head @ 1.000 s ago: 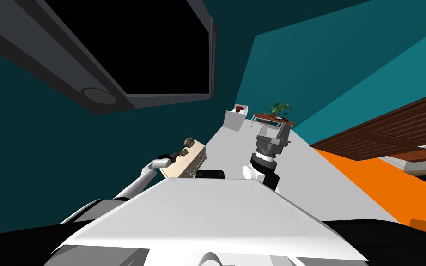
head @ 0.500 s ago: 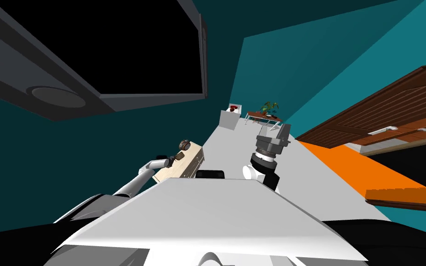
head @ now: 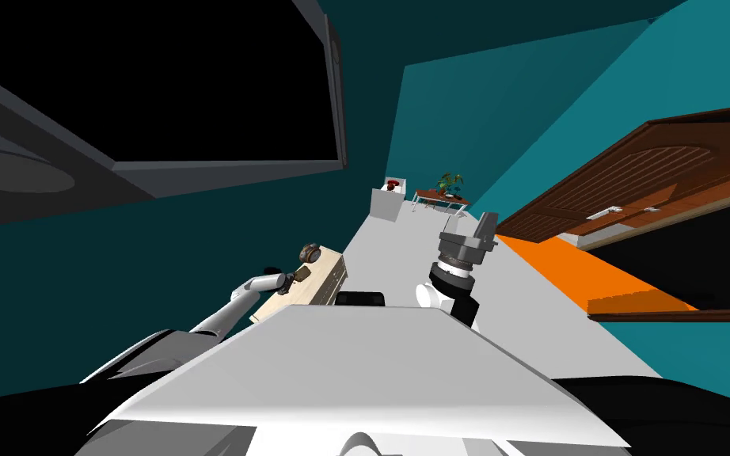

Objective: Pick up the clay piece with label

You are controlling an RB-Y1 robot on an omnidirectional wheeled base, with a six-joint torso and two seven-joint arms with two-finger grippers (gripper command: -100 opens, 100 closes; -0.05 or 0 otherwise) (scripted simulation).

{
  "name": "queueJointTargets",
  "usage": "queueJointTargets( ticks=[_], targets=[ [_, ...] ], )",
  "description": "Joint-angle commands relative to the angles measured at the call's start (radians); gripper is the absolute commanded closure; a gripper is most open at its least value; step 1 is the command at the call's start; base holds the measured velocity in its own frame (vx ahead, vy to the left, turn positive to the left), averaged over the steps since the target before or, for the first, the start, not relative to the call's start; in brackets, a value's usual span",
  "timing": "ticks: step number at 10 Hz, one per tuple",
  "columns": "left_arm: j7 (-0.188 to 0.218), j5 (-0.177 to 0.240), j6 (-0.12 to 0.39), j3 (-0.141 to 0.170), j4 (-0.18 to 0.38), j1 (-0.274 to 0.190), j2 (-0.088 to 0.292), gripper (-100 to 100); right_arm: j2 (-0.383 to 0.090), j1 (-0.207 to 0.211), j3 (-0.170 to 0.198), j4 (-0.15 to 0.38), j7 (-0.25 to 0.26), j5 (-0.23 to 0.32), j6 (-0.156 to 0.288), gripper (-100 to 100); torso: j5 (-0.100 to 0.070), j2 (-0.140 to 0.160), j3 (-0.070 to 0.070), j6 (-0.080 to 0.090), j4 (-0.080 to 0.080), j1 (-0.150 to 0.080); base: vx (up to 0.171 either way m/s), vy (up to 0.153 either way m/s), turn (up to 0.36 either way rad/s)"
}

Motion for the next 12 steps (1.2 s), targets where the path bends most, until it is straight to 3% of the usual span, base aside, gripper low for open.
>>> queueJointTargets(
  ticks=[1,5,6,7,8,10,11,12],
  targets=[
    [-0.003,0.019,0.031,-0.007,0.028,-0.008,0.012,-100,0.0,0.0,0.0,0.0,0.0,0.0,0.0,0,0.0,0.0,0.0,0.0,0.0,0.0,0.041,0.003,-0.076],
    [-0.009,0.067,0.102,-0.025,0.1,-0.023,0.041,-100,0.0,0.0,0.0,0.0,0.0,0.0,0.0,0,0.0,-0.001,-0.001,0.0,0.0,0.0,0.059,0.012,-0.172],
    [-0.017,0.066,0.082,-0.021,0.105,-0.025,0.034,-100,0.0,0.0,0.0,0.0,0.0,0.0,0.0,0,0.0,-0.002,-0.001,0.0,0.0,0.0,0.034,0.004,-0.03],
    [-0.022,0.068,0.082,-0.022,0.11,-0.026,0.035,0,0.0,0.0,0.0,0.0,0.0,0.0,0.0,0,0.0,0.0,0.0,0.0,0.0,-0.001,0.006,0.001,0.006],
    [-0.016,0.041,0.05,-0.018,0.138,-0.026,0.001,-100,0.0,0.0,0.0,0.0,0.0,0.0,0.0,0,0.0,0.002,0.001,0.0,0.0,-0.001,0.013,0.049,-0.025],
    [-0.01,0.014,0.018,-0.014,0.166,-0.026,-0.033,-100,0.0,0.0,0.0,0.0,0.0,0.0,0.0,0,0.0,0.003,0.002,0.0,0.001,0.001,-0.016,0.026,-0.06],
    [-0.02,0.027,0.028,-0.016,0.169,-0.034,-0.023,-100,0.0,0.0,0.0,0.0,0.0,0.0,0.0,0,0.0,0.004,0.002,0.0,0.001,0.0,-0.005,0.004,-0.014],
    [-0.019,0.025,0.024,-0.016,0.171,-0.034,-0.025,100,0.0,0.0,0.0,0.0,0.0,0.0,0.0,0,0.0,0.003,0.002,0.0,0.001,-0.001,0.0,0.0,0.0]
  ],
)
